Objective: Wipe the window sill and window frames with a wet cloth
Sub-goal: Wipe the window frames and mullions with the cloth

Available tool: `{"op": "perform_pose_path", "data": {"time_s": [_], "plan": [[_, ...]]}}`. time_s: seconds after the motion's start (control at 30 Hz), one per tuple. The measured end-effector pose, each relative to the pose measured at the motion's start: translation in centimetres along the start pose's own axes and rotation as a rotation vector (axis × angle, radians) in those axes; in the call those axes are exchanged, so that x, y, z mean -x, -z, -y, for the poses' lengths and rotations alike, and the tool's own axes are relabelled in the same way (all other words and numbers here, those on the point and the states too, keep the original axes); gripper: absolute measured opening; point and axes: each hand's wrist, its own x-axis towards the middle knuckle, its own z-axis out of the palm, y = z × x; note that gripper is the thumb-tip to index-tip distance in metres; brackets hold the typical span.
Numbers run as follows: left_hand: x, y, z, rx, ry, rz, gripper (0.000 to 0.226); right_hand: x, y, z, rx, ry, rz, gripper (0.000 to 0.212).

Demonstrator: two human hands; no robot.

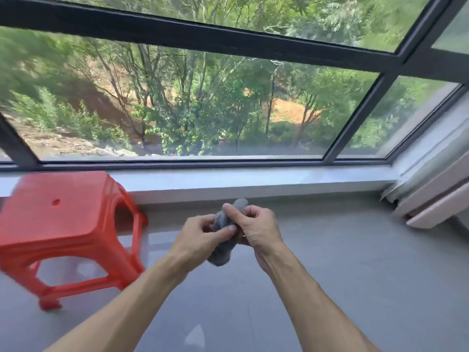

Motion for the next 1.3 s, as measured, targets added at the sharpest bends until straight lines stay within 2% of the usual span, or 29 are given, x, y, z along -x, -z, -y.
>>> {"op": "perform_pose_path", "data": {"time_s": [0.1, 0.13, 0.2, 0.27, 0.33, 0.4, 0.5, 0.57, 0.67, 0.73, 0.77, 0.83, 0.9, 0.97, 1.07, 1.1, 1.2, 1.3], "plan": [[-1.0, 7.3, 0.6, 0.050, -0.021, -0.089, 0.017, -1.5, -6.4, 3.0, -0.085, -0.048, 0.068, 0.038], [-1.4, 9.3, 0.6, 0.090, -0.008, -0.097, 0.019, -2.0, -8.1, 3.7, -0.074, -0.043, 0.104, 0.031], [-1.9, 13.5, 0.4, 0.154, -0.020, -0.115, 0.017, -3.3, -12.0, 5.0, 0.098, 0.026, 0.181, 0.008], [-2.8, 17.0, 0.3, 0.208, -0.029, -0.169, 0.011, -4.8, -15.6, 6.5, 0.180, 0.074, 0.265, 0.014], [-4.1, 20.1, 0.2, 0.296, -0.009, -0.256, 0.006, -7.0, -18.2, 7.6, 0.119, 0.057, 0.318, 0.021], [-6.2, 23.9, -0.2, 0.385, 0.015, -0.347, 0.011, -10.1, -20.9, 9.2, 0.092, 0.046, 0.320, 0.019], [-10.4, 30.7, -1.2, 0.381, 0.027, -0.472, 0.015, -16.2, -25.4, 11.9, 0.094, 0.044, 0.323, 0.013], [-13.1, 35.1, -1.8, 0.375, 0.037, -0.553, 0.018, -19.7, -28.5, 13.5, 0.099, 0.050, 0.305, 0.020], [-16.1, 40.6, -2.8, 0.435, 0.043, -0.670, 0.014, -23.5, -32.6, 15.7, 0.220, 0.097, 0.259, 0.020], [-17.3, 43.2, -3.7, 0.524, 0.029, -0.691, 0.014, -25.2, -35.0, 17.4, 0.291, 0.134, 0.263, 0.013], [-17.7, 44.6, -4.3, 0.533, 0.019, -0.680, 0.022, -25.8, -36.3, 18.5, 0.289, 0.147, 0.291, 0.013], [-18.1, 47.5, -5.3, 0.425, 0.022, -0.687, 0.041, -27.1, -39.2, 20.3, 0.256, 0.179, 0.378, 0.018], [-18.6, 50.1, -5.8, 0.245, 0.089, -0.789, 0.048, -28.1, -42.1, 21.7, 0.266, 0.246, 0.403, 0.029], [-19.0, 53.0, -6.4, 0.129, 0.131, -0.873, 0.047, -28.9, -45.3, 23.0, 0.344, 0.346, 0.362, 0.024], [-19.3, 58.4, -7.4, 0.002, 0.113, -0.820, 0.055, -29.1, -50.1, 24.9, 0.483, 0.412, 0.265, 0.017], [-19.0, 60.9, -8.0, -0.033, 0.060, -0.774, 0.053, -29.1, -52.0, 25.7, 0.519, 0.431, 0.267, 0.012], [-18.0, 69.4, -9.5, -0.188, -0.136, -0.604, 0.021, -28.8, -58.5, 28.8, 0.723, 0.547, 0.189, 0.009], [-16.4, 76.5, -10.9, -0.384, -0.184, -0.610, 0.004, -28.4, -64.5, 31.3, 0.902, 0.658, 0.016, 0.014]]}}
